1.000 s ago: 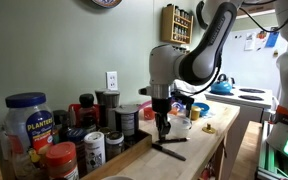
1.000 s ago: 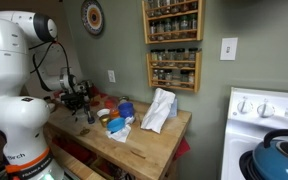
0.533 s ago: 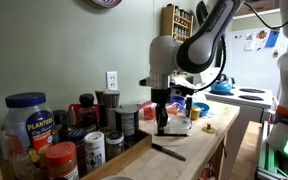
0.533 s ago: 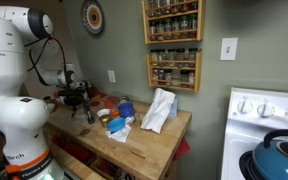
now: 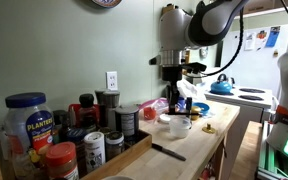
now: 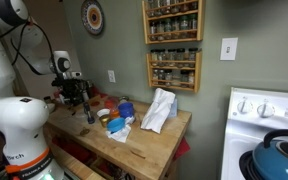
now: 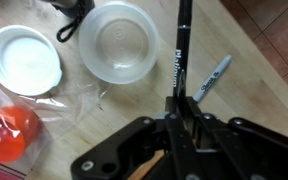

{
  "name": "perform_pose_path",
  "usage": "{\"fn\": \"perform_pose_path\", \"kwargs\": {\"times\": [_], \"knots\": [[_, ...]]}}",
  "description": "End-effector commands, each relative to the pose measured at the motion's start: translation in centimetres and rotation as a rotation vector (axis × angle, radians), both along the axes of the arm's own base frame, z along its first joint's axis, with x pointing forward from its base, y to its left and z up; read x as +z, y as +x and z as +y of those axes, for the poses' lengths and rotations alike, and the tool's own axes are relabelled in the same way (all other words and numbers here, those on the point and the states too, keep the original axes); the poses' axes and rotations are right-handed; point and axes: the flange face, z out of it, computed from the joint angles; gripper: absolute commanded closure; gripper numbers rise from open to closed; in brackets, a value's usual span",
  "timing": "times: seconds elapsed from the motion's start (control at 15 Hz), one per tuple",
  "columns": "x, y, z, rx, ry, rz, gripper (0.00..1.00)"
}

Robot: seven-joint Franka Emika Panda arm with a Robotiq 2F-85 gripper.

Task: Put the pen and the sharpie on top of the container

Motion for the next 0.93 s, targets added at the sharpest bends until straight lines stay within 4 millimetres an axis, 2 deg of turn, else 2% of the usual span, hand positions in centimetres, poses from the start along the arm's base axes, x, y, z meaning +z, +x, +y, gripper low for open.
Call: {"fn": "perform_pose_path", "kwargs": {"times": [0.0,0.33,0.87], "knots": [[0.3,-1.2,-3.5,-0.106,-0.019,-0.04,0.97],[-0.4,-1.2,-6.5,-0.241,0.024,-0.102,0.97],[-2.3,0.1,-7.5,-0.31,0.069,-0.153,0.97]]}}
